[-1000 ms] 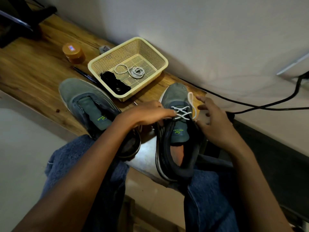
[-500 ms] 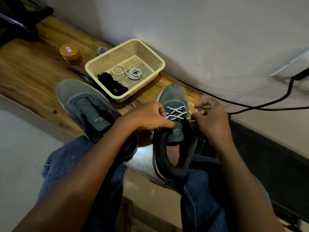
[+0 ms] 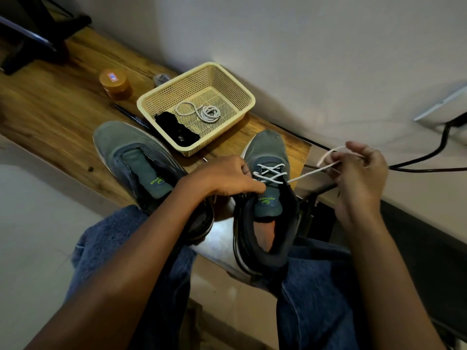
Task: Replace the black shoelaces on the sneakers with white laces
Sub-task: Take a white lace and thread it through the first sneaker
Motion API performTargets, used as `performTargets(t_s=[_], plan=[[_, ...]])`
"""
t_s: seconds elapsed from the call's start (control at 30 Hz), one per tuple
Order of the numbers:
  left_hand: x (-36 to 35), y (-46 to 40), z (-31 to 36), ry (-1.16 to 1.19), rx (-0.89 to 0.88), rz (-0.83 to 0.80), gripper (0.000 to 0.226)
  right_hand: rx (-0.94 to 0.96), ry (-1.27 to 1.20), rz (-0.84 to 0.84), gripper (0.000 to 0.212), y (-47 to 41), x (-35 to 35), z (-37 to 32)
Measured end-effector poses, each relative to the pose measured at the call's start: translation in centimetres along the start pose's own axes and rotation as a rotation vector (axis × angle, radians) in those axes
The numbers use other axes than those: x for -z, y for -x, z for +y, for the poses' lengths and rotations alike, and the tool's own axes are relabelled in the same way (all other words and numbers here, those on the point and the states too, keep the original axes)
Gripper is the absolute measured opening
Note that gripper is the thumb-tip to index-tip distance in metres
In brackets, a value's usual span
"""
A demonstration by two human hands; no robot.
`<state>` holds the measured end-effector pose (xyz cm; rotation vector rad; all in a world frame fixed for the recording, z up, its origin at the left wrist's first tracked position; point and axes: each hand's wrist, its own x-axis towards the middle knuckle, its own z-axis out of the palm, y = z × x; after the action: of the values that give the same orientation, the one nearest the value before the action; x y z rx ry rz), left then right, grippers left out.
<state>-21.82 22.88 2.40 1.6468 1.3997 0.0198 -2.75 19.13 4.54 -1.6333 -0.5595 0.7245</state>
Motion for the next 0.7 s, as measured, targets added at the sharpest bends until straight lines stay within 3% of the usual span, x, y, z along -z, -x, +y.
performTargets(t_s=[0.13,0.27,0.37,0.5,0.6,0.7], plan=[[0.1,-0.1,-0.2,0.035,-0.012,0.042,0.031,0.11,-0.194,0.168,0.011,-0.7,1.0,-0.3],[0.3,-0.4,-0.4,0.019,-0.022,0.128,0.024,0.214,-0.266,0.219,0.022,-0.7,1.7,-0.6],[0.6,-0.6,-0.6,0.024,-0.033,0.159,0.027,0.244,-0.196,0.15,0.037,-0.3,1.7,-0.9],[1.4,-0.4,-0.4,0.094,-0.053,0.398,0.031,0.228,-0.09,-0.108,0.035,0.5,1.1,-1.1],[1.7,-0.1,-0.4,0.225,-0.097,0.249,0.037,0.192,0.002,-0.266,0.024,1.1,0.4,-0.7],[1.5,0.6,-0.4,0.157,-0.106,0.033,0.037,0.177,0.063,-0.384,0.016,1.7,0.0,-0.5]])
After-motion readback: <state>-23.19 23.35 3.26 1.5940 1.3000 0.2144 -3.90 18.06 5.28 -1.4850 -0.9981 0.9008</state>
